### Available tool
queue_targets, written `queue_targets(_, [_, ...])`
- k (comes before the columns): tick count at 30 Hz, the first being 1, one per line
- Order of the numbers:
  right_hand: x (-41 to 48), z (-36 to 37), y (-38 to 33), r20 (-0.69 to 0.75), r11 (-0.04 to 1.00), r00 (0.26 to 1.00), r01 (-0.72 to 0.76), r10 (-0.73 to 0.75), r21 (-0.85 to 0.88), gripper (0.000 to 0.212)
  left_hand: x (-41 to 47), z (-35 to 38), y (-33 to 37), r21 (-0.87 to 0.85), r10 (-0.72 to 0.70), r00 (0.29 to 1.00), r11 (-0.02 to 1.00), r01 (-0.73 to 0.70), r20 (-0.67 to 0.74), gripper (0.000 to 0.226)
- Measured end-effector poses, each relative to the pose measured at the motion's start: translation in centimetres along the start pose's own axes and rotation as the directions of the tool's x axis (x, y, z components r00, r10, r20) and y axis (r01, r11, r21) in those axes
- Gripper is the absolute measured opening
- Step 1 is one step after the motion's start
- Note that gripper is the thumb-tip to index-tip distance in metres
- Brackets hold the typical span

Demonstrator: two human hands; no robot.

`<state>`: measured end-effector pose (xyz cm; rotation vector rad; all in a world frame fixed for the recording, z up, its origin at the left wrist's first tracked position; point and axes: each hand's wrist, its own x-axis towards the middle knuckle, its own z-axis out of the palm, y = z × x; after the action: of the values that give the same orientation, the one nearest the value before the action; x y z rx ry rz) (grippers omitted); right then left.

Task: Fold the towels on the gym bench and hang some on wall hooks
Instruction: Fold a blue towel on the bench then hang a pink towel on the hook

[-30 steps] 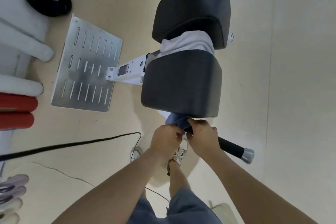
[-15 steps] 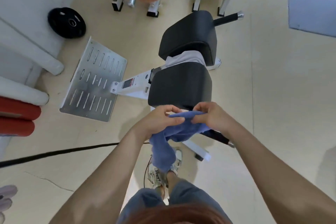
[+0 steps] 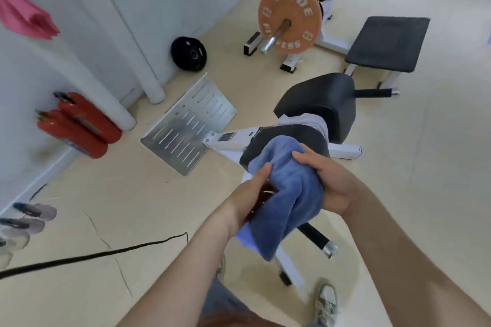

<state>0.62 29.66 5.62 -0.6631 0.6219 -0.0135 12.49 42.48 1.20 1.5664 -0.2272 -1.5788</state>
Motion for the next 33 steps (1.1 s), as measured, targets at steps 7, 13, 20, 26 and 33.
queue_targets(7, [-7.2,-4.8,-2.2,0.120,1.000,0.993,0.007,-0.011,0.029,0.040,-1.5,10.8,-2.9,-0.185,0.080,0.981,0.976,-0.113,-0.175,0.051])
queue_targets(13, [-11.9,-6.7,-3.7,0.078,0.975,0.995,-0.043,0.061,-0.218,0.030,-7.7,15.3,-5.6,-0.498,0.242,0.903,0.768,-0.402,-0.355,0.026])
queue_targets(20, [-18.0,-3.6,-2.8,0.135,-0.082,0.984,0.127,-0.113,-0.989,0.056,-18.4,17.7,-3.5,0.150,0.596,0.674,0.787,-0.599,-0.437,0.044])
queue_targets(26, [-23.4,2.7,-1.2,0.636,0.100,0.704,0.642,0.316,-0.760,0.080,-26.1,20.4,-4.7,0.379,0.559,0.764,0.815,-0.437,-0.321,0.053])
queue_targets(33, [-25.2,3.6,1.1,0.581,0.432,0.636,0.395,0.507,-0.810,0.041,-30.3,22.1,-7.7,0.419,0.712,0.564,0.702,-0.576,-0.418,0.057])
